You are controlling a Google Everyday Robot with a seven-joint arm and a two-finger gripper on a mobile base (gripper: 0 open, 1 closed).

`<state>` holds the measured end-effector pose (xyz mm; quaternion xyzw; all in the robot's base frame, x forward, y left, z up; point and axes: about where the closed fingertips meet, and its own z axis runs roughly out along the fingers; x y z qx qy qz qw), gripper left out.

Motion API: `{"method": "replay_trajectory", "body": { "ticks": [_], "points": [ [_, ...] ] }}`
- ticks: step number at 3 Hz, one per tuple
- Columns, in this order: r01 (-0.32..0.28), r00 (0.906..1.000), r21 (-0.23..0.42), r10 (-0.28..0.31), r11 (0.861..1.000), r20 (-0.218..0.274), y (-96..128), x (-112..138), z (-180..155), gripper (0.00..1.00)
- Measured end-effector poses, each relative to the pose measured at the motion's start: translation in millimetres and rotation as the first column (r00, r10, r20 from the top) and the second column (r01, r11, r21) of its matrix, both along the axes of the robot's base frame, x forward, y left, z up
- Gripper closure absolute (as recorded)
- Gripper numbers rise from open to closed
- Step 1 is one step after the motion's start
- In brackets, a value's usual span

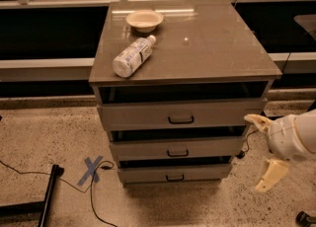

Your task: Open middle drawer

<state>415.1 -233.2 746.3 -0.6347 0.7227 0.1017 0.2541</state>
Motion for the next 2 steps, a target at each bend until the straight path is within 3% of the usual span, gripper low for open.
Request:
{"method": "replay_trajectory", "body": {
  "ticks": [1, 2],
  "points": [
    [-0.024, 0.9955, -0.019, 0.026, 1.000, 0.091, -5.7, 16.7, -4.1, 0.00],
    [-0.025, 0.9955, -0.020, 0.026, 1.000, 0.091, -5.4, 16.8, -3.7, 0.00]
  ]
}}
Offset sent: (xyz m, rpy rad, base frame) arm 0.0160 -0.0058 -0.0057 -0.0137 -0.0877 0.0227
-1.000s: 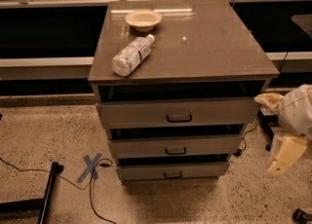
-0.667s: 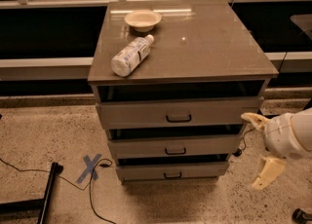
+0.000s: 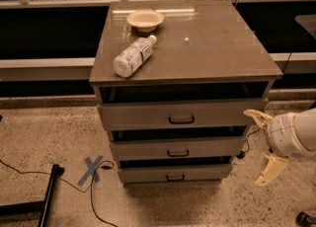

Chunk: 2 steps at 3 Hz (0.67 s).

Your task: Open middle drawer

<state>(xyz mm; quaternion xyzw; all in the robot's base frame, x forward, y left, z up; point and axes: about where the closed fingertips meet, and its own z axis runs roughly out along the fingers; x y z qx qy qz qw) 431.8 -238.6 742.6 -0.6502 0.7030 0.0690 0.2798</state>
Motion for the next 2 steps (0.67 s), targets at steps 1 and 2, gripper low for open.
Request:
{"method": "replay_trajectory", "body": {
  "ticks": [1, 2],
  "points": [
    [-0.005, 1.0000, 0.015, 0.005, 1.000, -0.007, 11.4, 6.5, -33.4, 0.00],
    [-0.063, 0.9980, 0.103, 0.063, 0.993, -0.002, 37.4, 14.5, -111.5, 0.00]
  ]
}}
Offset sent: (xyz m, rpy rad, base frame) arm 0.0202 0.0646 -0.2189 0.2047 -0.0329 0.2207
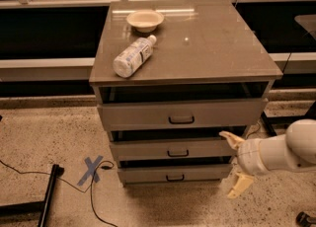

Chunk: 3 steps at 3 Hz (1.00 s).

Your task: Open middle drawer

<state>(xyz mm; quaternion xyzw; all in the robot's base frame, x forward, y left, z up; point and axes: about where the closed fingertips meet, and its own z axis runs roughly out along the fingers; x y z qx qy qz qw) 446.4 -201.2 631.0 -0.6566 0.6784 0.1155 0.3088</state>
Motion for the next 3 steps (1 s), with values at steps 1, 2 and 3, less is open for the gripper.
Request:
{"method": "replay_trajectory", "body": {
  "ticks": [1, 2, 3],
  "points": [
    [-0.043, 0.9990, 0.023, 0.044, 0.999, -0.009, 5.4, -2.6, -28.1, 0.00],
    [-0.043, 0.9990, 0.023, 0.044, 0.999, -0.009, 5.4, -2.5, -28.2, 0.00],
    [-0.033, 0.9995, 0.014, 0.033, 0.999, -0.003, 1.9, 9.1, -49.4, 0.00]
  ]
}}
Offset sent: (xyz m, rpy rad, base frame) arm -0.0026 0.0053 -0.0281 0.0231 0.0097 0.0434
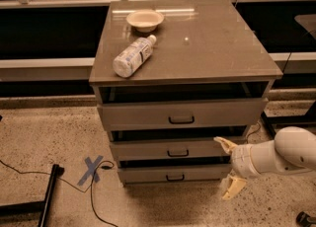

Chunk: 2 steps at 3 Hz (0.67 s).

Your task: Open middle drawer

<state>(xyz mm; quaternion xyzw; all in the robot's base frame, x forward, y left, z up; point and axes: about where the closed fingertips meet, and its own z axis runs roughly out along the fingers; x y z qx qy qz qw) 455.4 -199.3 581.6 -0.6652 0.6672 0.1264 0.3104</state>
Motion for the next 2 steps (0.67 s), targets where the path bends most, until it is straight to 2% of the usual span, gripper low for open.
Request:
{"method": "replay_trajectory", "body": {
  "ticks": [1, 2],
  "points": [
    [0.014, 0.9999, -0.058, -0.014, 0.998, 0.000, -9.8, 22.2, -39.9, 0.00],
    [0.025, 0.9994, -0.127, -0.028, 0.992, -0.022, -26.3, 44.0, -80.6, 0.00]
  ]
}}
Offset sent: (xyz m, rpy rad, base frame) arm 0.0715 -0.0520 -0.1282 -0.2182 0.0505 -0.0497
